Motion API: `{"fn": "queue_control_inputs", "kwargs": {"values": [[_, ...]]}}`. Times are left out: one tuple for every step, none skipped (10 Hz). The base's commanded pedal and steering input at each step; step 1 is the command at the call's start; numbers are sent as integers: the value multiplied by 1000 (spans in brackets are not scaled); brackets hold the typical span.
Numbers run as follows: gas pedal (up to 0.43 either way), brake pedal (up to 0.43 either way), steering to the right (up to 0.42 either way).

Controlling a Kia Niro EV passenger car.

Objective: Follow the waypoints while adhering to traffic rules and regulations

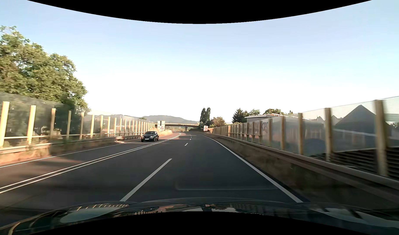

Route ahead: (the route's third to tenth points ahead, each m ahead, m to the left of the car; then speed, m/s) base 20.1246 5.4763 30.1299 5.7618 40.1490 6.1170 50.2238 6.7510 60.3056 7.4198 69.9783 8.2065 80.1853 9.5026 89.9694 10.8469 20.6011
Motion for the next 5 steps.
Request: {"fn": "queue_control_inputs", "kwargs": {"values": [[299,0,-8],[299,0,-8],[299,0,-8],[299,0,-8],[299,0,-8]]}}
